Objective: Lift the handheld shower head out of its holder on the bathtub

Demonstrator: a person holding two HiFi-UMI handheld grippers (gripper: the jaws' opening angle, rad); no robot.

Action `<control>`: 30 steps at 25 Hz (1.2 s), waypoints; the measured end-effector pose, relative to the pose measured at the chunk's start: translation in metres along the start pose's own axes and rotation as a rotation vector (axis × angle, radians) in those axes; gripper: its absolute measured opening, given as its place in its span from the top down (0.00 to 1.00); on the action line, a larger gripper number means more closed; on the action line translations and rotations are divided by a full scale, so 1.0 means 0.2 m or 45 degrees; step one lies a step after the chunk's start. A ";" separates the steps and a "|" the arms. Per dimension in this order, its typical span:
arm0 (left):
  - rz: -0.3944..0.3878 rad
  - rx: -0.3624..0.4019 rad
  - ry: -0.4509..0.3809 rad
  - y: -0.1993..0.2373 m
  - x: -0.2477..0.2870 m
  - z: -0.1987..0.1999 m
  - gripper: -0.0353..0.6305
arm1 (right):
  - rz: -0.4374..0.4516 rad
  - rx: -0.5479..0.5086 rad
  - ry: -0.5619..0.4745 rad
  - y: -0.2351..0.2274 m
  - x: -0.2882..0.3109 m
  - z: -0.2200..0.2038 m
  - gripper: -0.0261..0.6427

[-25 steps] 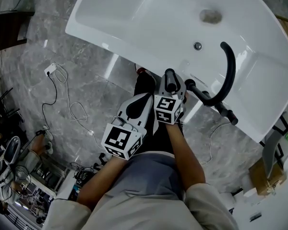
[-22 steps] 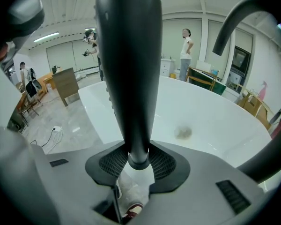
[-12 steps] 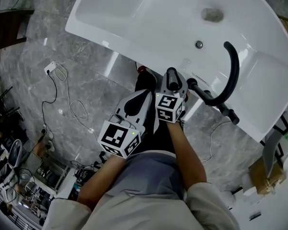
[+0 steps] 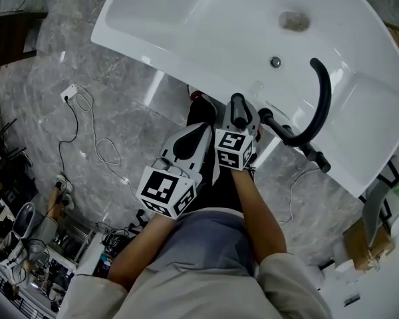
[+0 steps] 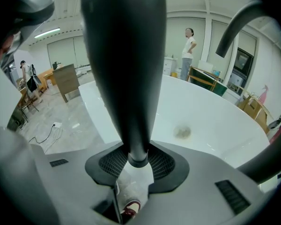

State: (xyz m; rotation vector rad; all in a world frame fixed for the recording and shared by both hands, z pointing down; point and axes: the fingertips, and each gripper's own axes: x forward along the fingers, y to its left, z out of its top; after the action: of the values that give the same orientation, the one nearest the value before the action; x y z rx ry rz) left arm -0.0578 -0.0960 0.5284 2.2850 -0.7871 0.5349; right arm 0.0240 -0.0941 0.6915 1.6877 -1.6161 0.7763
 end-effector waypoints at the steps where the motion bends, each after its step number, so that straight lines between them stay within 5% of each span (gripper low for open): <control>1: -0.001 0.000 0.000 0.00 0.00 0.00 0.94 | 0.000 -0.001 0.002 0.00 0.00 0.00 0.75; 30: 0.006 -0.035 -0.061 -0.02 -0.01 0.07 0.94 | 0.047 -0.067 -0.045 -0.01 -0.20 0.07 0.75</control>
State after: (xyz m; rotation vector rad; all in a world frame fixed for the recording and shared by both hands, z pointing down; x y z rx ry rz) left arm -0.0543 -0.1026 0.5161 2.2785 -0.8184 0.4699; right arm 0.0232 -0.0820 0.6507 1.6472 -1.6817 0.7190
